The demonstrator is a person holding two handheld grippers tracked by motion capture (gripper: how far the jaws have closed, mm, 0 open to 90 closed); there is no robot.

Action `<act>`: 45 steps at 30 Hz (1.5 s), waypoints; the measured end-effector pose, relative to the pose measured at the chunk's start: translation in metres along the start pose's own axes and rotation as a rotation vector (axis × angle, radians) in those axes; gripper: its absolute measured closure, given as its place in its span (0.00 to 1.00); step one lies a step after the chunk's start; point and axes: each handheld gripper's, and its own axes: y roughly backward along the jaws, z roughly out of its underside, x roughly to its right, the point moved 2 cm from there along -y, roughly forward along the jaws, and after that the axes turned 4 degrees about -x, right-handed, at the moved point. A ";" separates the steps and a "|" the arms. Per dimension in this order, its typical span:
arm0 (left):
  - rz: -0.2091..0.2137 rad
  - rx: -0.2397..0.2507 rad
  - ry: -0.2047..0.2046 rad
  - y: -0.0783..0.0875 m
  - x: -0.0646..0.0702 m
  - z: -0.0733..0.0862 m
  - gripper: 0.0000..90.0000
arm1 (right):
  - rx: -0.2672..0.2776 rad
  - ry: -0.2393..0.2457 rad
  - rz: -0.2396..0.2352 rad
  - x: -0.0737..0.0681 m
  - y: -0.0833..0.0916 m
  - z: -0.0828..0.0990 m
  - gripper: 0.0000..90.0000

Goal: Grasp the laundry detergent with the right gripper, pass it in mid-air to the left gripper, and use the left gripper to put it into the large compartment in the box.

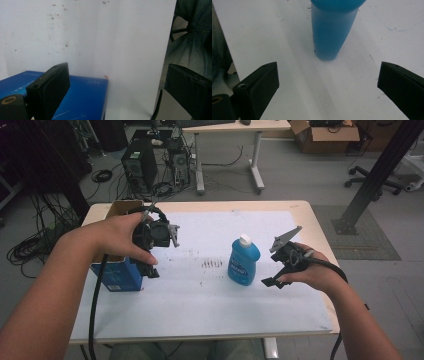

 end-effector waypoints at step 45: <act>-0.001 0.012 -0.019 0.000 0.004 -0.007 0.07 | 0.374 -0.111 0.074 -0.003 -0.075 0.008 0.02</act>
